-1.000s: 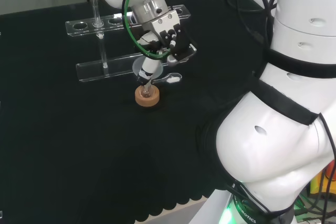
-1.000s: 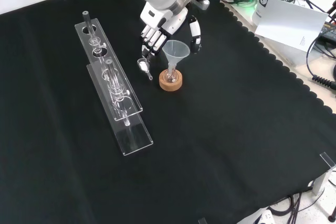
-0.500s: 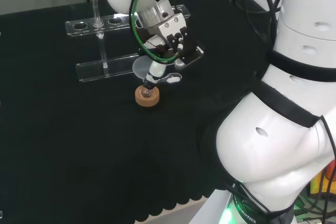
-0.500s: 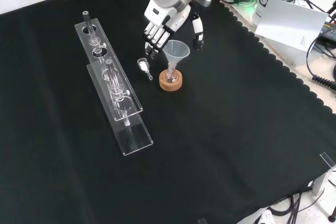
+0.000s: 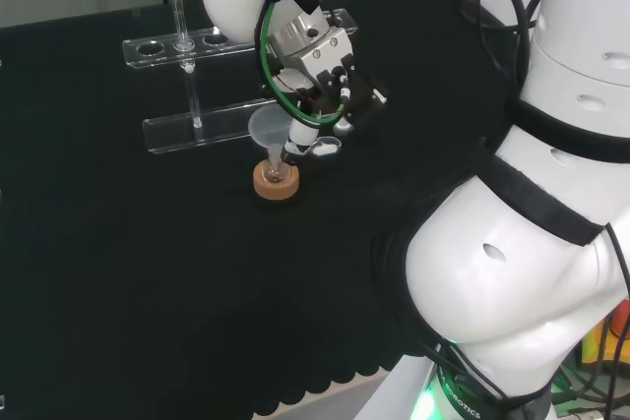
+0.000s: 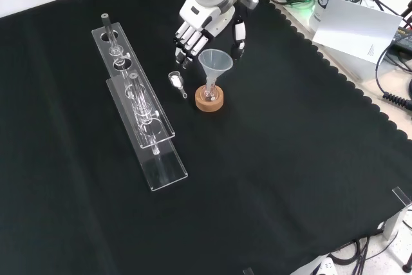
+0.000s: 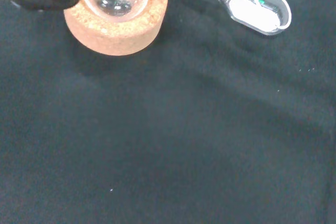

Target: Place the funnel on the round-bottom flask.

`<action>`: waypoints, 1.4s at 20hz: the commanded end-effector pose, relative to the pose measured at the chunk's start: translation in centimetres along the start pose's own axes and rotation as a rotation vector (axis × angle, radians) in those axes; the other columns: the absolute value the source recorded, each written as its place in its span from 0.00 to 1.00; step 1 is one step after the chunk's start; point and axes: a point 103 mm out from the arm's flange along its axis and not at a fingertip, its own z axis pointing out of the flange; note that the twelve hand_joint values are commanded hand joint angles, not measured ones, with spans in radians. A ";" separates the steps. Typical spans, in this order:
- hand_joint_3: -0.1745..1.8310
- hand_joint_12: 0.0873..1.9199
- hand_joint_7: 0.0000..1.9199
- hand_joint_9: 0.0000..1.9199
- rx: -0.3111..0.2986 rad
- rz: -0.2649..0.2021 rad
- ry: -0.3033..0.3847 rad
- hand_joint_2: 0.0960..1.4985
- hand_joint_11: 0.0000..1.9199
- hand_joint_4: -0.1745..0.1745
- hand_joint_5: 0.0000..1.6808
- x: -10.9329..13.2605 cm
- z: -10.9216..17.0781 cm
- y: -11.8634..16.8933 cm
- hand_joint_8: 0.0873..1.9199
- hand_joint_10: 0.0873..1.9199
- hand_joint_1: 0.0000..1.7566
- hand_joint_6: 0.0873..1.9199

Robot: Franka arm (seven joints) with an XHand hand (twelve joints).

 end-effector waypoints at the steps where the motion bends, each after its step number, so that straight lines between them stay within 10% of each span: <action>1: 0.24 0.67 0.00 0.00 -0.007 0.000 -0.024 0.40 0.00 0.37 0.00 0.1 0.0 0.4 0.00 0.34 0.42 0.00; 28: 0.26 0.68 0.00 0.00 -0.026 -0.025 -0.046 0.41 0.00 0.35 0.01 1.5 -2.3 1.8 0.00 0.36 0.42 0.00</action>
